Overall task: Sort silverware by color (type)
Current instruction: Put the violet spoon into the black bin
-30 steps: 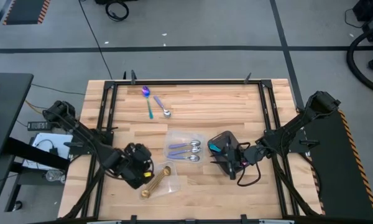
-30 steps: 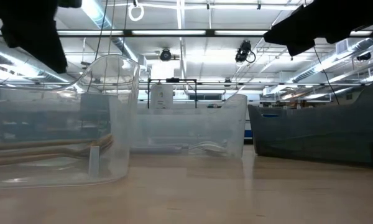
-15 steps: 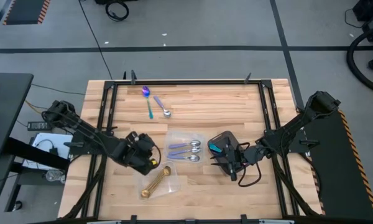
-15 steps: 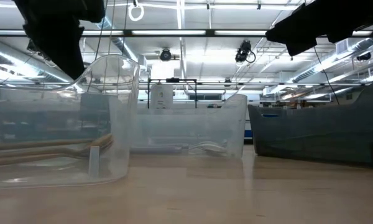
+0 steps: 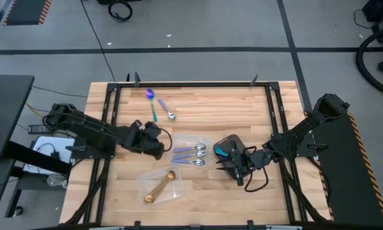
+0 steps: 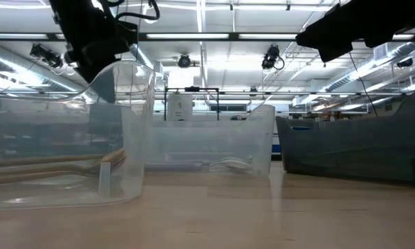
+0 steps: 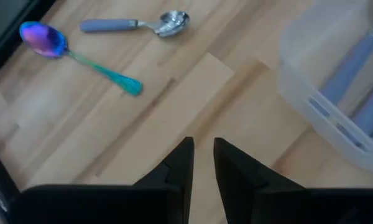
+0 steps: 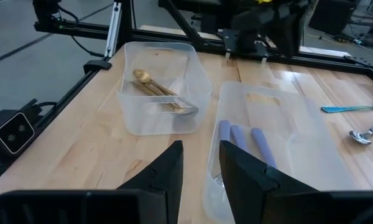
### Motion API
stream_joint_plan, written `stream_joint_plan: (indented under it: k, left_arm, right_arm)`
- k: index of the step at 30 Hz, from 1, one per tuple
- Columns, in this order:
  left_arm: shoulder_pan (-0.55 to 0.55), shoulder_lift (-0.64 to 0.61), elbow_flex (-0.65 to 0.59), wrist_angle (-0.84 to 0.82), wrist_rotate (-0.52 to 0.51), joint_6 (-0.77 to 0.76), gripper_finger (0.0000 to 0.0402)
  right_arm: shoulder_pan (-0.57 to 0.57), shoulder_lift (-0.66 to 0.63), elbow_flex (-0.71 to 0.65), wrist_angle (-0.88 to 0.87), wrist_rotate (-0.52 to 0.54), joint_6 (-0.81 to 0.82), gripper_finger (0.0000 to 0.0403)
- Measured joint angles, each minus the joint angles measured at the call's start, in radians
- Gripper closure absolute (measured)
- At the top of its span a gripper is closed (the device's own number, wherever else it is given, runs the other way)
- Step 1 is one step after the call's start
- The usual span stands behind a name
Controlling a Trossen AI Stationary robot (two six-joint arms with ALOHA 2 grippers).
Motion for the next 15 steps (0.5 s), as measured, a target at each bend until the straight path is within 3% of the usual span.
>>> stream_joint_plan:
  k: [10,15]
  left_arm:
    - [0.185,-0.007,-0.173,0.236,0.007,0.167,0.0371]
    - [0.311,-0.007,-0.244,0.424,0.065,0.258,0.0376]
  right_arm:
    - [0.000,0.000,0.000,0.003,0.000,-0.006,0.0289]
    - [0.000,0.000,0.000,0.002,0.001,-0.008,0.0289]
